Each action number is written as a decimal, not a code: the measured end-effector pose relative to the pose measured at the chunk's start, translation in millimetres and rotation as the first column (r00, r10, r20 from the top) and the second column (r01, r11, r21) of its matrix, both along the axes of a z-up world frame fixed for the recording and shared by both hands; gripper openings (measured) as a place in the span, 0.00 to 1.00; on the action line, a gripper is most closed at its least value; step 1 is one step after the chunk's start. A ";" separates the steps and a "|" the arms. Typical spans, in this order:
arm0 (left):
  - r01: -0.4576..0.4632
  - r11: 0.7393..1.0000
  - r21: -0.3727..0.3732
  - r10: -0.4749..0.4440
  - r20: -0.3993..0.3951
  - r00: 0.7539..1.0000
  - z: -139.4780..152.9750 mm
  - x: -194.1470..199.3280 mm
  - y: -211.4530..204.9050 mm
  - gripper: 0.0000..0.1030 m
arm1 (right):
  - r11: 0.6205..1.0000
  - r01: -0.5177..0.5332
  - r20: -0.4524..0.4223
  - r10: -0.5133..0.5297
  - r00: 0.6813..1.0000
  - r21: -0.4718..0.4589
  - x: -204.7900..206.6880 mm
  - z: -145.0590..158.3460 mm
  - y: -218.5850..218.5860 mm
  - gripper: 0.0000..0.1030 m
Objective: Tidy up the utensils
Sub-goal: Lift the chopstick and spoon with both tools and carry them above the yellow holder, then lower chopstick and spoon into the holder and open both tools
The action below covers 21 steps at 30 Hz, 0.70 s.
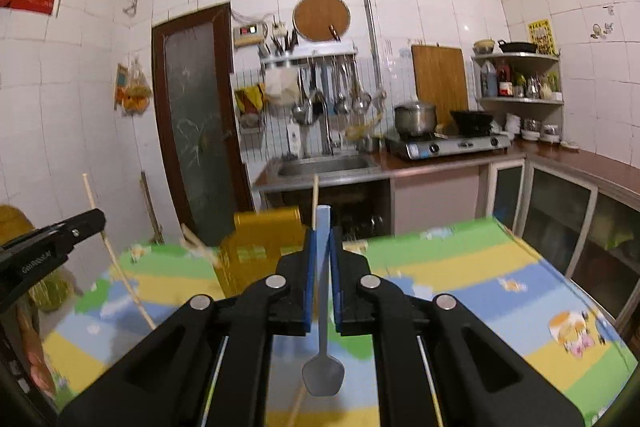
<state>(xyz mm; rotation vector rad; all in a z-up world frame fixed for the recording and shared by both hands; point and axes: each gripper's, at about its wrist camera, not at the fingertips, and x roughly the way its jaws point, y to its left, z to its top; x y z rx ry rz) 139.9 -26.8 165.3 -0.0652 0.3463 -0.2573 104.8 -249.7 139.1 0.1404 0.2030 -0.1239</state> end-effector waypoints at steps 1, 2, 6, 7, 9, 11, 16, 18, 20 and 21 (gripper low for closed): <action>0.001 1.000 -0.008 -0.001 0.021 1.000 9.9 6.1 -3.0 0.04 | 1.000 0.000 0.010 0.000 1.000 0.000 5.3 5.5 -0.1 0.07; -0.003 1.000 -0.010 0.004 0.042 0.999 18.1 11.5 -6.3 0.04 | 1.000 0.000 0.025 0.000 1.000 -0.001 15.3 14.2 -0.5 0.07; -0.021 0.999 -0.026 0.024 0.119 0.993 43.8 34.7 -17.1 0.04 | 1.000 -0.009 0.079 0.008 0.997 0.012 48.8 38.3 -1.2 0.07; -0.023 0.999 -0.035 0.028 0.140 0.990 50.7 44.6 -20.7 0.04 | 1.000 -0.012 0.088 0.010 0.996 0.018 56.9 42.3 -0.8 0.07; -0.028 0.999 -0.036 0.034 0.166 0.986 59.0 56.3 -29.3 0.04 | 1.000 -0.014 0.107 0.011 0.994 0.027 78.9 51.1 -1.0 0.07; -0.027 0.999 -0.034 0.033 0.184 0.982 64.8 74.3 -40.0 0.04 | 0.999 -0.014 0.116 0.011 0.993 0.029 98.1 55.2 0.4 0.07; -0.024 1.000 -0.015 0.026 0.155 0.987 45.2 119.5 -58.4 0.04 | 1.000 -0.019 0.100 0.017 0.995 0.020 150.2 42.1 1.8 0.07; -0.029 1.000 -0.007 0.030 0.135 0.990 24.9 138.0 -61.8 0.04 | 1.000 -0.026 0.082 0.025 0.996 0.004 165.5 29.1 3.7 0.07; -0.033 0.999 0.002 0.033 0.103 0.994 8.2 153.2 -62.6 0.04 | 0.999 -0.033 0.051 0.033 0.998 -0.003 181.1 12.5 1.9 0.07; -0.040 0.999 0.006 0.039 0.087 0.995 0.0 160.6 -62.1 0.04 | 0.999 -0.038 0.035 0.038 0.999 -0.001 187.2 5.7 1.6 0.07</action>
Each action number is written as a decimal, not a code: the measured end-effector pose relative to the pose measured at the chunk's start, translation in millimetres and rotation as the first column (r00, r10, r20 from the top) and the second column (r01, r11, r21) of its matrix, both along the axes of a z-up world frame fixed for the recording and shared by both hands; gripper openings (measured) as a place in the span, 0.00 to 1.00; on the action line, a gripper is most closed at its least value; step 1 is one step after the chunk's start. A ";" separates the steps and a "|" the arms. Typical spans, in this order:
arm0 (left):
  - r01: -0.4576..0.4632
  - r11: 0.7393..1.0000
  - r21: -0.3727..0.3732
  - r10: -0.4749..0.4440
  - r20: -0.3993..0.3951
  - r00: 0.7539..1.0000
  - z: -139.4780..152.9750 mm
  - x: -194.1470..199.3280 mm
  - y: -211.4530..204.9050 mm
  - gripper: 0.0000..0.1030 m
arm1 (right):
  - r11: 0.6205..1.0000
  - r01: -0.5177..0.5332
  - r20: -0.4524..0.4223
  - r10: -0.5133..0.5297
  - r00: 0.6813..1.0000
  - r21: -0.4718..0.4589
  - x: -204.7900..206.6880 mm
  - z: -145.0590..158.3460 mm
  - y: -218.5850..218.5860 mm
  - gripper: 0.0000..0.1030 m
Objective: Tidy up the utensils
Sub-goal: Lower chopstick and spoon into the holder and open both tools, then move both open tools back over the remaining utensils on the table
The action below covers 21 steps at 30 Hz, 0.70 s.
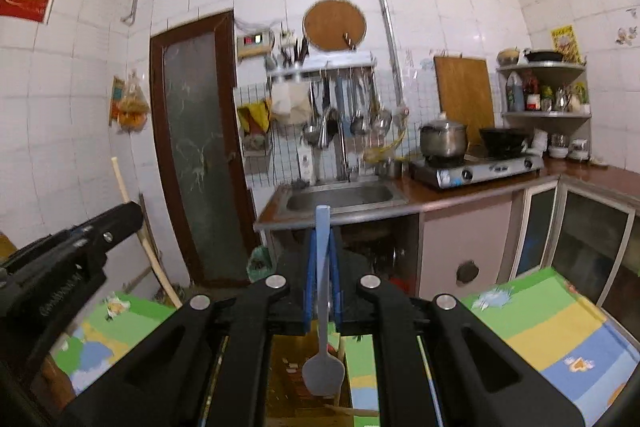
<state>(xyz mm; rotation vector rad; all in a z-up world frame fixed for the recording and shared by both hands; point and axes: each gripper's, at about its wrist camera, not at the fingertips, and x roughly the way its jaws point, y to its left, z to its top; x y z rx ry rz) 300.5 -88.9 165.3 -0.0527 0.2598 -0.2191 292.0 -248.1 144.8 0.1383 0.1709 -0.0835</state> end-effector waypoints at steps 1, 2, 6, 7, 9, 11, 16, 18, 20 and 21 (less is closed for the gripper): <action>-0.006 1.000 -0.001 0.006 -0.019 1.000 -10.2 8.2 0.9 0.04 | 1.000 -0.004 -0.020 0.004 1.000 0.002 5.6 -10.3 -0.9 0.07; -0.007 1.000 -0.005 0.007 -0.033 0.999 -17.3 13.6 2.3 0.04 | 1.000 -0.007 -0.029 0.007 1.000 0.001 8.2 -16.0 -1.4 0.07; -0.009 1.000 -0.006 0.009 -0.089 0.996 -39.4 28.6 6.2 0.04 | 1.000 -0.015 -0.080 0.013 0.997 -0.022 15.0 -37.7 -2.0 0.07; -0.009 1.000 -0.003 0.009 -0.096 0.995 -41.6 29.3 6.1 0.04 | 0.999 -0.025 -0.100 0.022 0.995 -0.024 16.4 -41.9 -2.9 0.07; -0.013 1.000 0.010 0.014 -0.113 0.993 -45.2 30.1 5.1 0.05 | 0.999 -0.034 -0.129 0.030 0.991 -0.032 17.2 -44.4 -2.3 0.07; -0.007 1.000 0.014 0.009 -0.138 0.990 -44.2 25.7 9.1 0.05 | 0.998 -0.028 -0.151 0.020 0.988 -0.053 13.7 -44.4 -0.4 0.08; -0.014 1.000 0.019 0.017 -0.154 0.988 -28.5 0.9 22.5 0.37 | 0.998 -0.010 -0.184 -0.001 0.983 -0.063 -5.7 -31.6 -3.5 0.41; -0.028 0.999 0.026 0.031 -0.130 0.991 -22.0 -16.9 31.1 0.62 | 0.997 0.021 -0.166 -0.034 0.985 -0.075 -18.7 -25.2 -4.3 0.60; -0.040 0.998 0.040 0.044 -0.112 0.993 -16.0 -32.4 36.4 0.73 | 0.996 0.029 -0.145 -0.041 0.989 -0.086 -37.3 -16.7 -4.5 0.60; -0.041 0.998 0.045 0.046 -0.111 0.993 -13.9 -40.0 40.5 0.81 | 0.996 0.022 -0.147 -0.035 0.988 -0.086 -42.2 -14.4 -3.9 0.61</action>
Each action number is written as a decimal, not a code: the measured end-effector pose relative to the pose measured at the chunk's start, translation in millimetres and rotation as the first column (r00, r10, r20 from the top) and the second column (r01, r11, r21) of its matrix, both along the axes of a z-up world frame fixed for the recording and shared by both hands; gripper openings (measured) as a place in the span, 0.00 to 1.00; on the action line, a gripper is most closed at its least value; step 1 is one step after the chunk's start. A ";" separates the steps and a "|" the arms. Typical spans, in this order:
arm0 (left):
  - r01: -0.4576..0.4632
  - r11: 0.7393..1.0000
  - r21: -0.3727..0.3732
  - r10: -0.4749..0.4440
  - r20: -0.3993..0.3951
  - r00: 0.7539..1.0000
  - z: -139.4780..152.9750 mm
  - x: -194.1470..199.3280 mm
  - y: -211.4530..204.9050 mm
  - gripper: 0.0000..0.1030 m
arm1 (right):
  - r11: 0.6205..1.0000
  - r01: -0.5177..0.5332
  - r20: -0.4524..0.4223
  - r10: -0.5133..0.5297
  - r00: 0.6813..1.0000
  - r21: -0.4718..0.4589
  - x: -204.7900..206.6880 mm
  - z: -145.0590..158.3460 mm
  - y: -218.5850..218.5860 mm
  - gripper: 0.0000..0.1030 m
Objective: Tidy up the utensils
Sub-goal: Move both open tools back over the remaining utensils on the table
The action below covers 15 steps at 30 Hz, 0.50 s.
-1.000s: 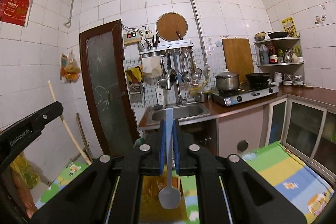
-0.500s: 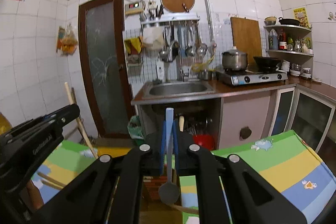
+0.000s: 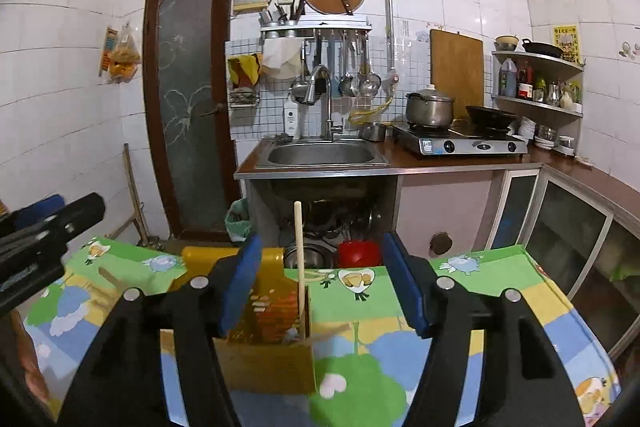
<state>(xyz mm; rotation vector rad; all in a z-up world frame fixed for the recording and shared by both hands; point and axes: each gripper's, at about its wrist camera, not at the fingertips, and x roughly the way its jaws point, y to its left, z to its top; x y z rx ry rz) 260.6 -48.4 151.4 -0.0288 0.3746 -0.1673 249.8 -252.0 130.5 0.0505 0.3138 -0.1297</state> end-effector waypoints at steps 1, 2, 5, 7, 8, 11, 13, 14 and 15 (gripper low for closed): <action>-0.002 1.000 -0.003 0.002 0.001 1.000 2.2 -9.1 5.7 0.83 | 1.000 -0.007 -0.001 0.007 1.000 -0.002 -9.3 3.3 0.7 0.62; -0.007 1.000 -0.006 0.007 0.000 1.000 3.2 -18.0 11.4 0.89 | 1.000 -0.007 0.000 0.007 1.000 -0.006 -15.8 5.5 1.7 0.68; -0.003 1.000 -0.003 0.003 -0.010 1.000 -1.0 -42.5 24.0 0.95 | 1.000 -0.002 0.010 0.003 1.000 -0.014 -42.4 6.8 6.1 0.78; 0.009 1.000 0.013 -0.008 -0.031 0.999 -7.8 -54.2 27.6 0.95 | 1.000 -0.014 -0.013 0.014 1.000 -0.020 -59.9 -0.1 10.9 0.80; 0.010 1.000 0.023 -0.009 -0.046 0.999 -13.6 -59.1 29.7 0.95 | 1.000 -0.017 -0.032 0.016 0.999 -0.023 -66.3 -5.7 13.1 0.80; 0.017 0.999 0.030 -0.014 -0.109 0.994 -34.9 -70.8 36.6 0.95 | 1.000 -0.016 -0.090 0.014 0.996 -0.018 -79.0 -27.1 18.1 0.80; 0.006 1.000 0.022 -0.002 -0.156 0.988 -54.6 -74.9 43.1 0.95 | 1.000 -0.008 -0.133 0.006 0.991 -0.011 -86.3 -48.2 20.8 0.80; -0.002 1.000 0.013 0.004 -0.179 0.984 -64.2 -76.2 47.0 0.95 | 1.000 -0.003 -0.157 0.002 0.988 -0.004 -89.3 -60.9 21.7 0.80; -0.016 1.000 -0.003 0.015 -0.216 0.976 -78.0 -75.8 52.6 0.95 | 1.000 -0.002 -0.181 0.002 0.983 0.004 -91.5 -73.8 22.3 0.80</action>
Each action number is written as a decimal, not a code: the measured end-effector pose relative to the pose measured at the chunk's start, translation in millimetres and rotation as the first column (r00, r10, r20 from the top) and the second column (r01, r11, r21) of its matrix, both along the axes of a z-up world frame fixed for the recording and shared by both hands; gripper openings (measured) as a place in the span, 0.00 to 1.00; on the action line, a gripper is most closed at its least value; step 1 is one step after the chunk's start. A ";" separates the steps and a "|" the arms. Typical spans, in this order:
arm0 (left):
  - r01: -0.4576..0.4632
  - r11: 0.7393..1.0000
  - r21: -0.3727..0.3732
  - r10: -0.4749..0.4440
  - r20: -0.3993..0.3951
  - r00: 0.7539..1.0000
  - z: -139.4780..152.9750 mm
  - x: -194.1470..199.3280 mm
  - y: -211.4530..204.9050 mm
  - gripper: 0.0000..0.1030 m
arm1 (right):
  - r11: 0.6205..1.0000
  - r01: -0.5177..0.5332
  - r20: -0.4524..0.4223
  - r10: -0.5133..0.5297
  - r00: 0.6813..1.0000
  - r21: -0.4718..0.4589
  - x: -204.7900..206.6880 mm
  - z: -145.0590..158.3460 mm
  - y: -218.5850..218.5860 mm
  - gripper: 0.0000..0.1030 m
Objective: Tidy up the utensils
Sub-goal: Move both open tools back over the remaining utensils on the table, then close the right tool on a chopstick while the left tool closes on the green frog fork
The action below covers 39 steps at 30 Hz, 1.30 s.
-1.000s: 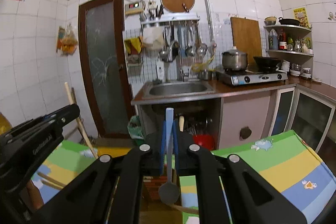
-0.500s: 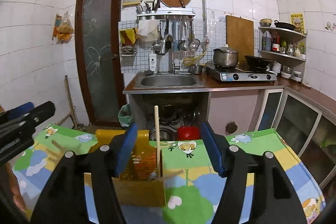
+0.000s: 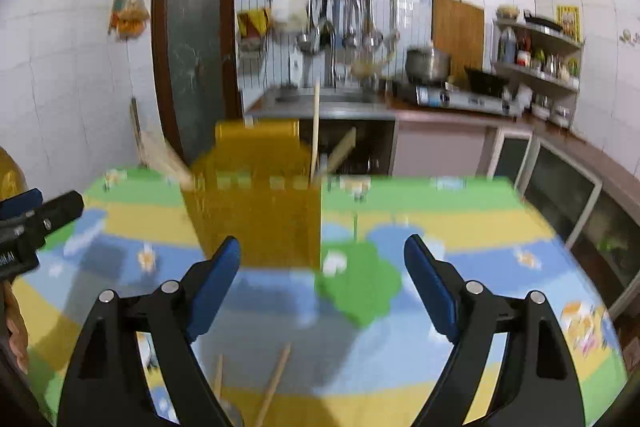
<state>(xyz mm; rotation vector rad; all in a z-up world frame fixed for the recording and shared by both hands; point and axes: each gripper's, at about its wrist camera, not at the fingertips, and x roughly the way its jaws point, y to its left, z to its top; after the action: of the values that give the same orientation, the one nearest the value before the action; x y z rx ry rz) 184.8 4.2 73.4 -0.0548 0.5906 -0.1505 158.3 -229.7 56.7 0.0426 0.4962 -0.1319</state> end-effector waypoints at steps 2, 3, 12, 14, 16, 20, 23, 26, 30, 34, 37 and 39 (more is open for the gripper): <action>-0.021 1.000 -0.012 0.020 -0.061 0.998 -20.3 2.8 5.9 0.95 | 1.000 0.000 -0.037 0.001 0.999 0.006 -1.5 -18.5 -0.1 0.80; -0.027 1.000 -0.013 0.026 -0.089 0.996 -30.9 4.0 9.5 0.95 | 1.000 0.004 -0.061 -0.004 0.998 0.003 -2.9 -30.4 1.8 0.80; -0.036 0.998 0.057 0.048 -0.225 0.973 -101.6 13.8 15.5 0.95 | 1.000 0.002 -0.208 -0.003 0.978 -0.004 5.4 -85.9 17.9 0.80; -0.041 0.997 0.065 0.056 -0.243 0.968 -113.1 14.3 15.6 0.95 | 1.000 0.009 -0.234 -0.008 0.972 0.004 9.0 -94.6 17.6 0.80; -0.035 0.995 0.089 0.057 -0.265 0.962 -126.0 17.3 13.3 0.95 | 1.000 0.016 -0.255 -0.014 0.967 0.005 11.8 -101.8 17.6 0.80; -0.006 0.994 0.112 0.043 -0.333 0.942 -139.9 22.8 9.6 0.95 | 0.999 0.030 -0.320 -0.014 0.947 0.043 20.7 -111.2 11.0 0.80; -0.015 0.993 0.117 0.053 -0.332 0.942 -141.0 23.2 9.4 0.95 | 0.996 0.042 -0.369 -0.010 0.929 0.080 27.7 -120.9 5.5 0.92; -0.018 0.989 0.147 0.066 -0.330 0.942 -142.1 22.4 4.7 0.95 | 0.997 0.036 -0.389 -0.005 0.921 0.073 31.7 -124.8 8.0 0.96; -0.022 0.988 0.155 0.073 -0.330 0.941 -142.8 23.4 3.5 0.96 | 0.997 0.037 -0.391 -0.006 0.921 0.071 33.3 -125.0 8.8 0.96; -0.022 0.988 0.150 0.071 -0.332 0.941 -142.8 23.9 2.4 0.96 | 0.997 0.037 -0.391 -0.007 0.920 0.069 33.6 -124.5 8.6 0.96; -0.022 0.988 0.152 0.072 -0.333 0.940 -142.8 24.1 1.5 0.96 | 0.997 0.038 -0.393 -0.011 0.919 0.061 34.6 -124.7 9.5 0.96; -0.022 0.988 0.153 0.072 -0.332 0.940 -142.7 24.1 1.8 0.96 | 0.997 0.043 -0.394 -0.014 0.919 0.065 35.9 -124.1 8.1 0.96</action>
<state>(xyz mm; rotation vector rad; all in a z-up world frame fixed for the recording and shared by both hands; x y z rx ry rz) 208.9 6.0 -69.3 0.0499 0.9412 -0.0497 194.2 -221.5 -67.4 0.0959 0.9045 -0.1518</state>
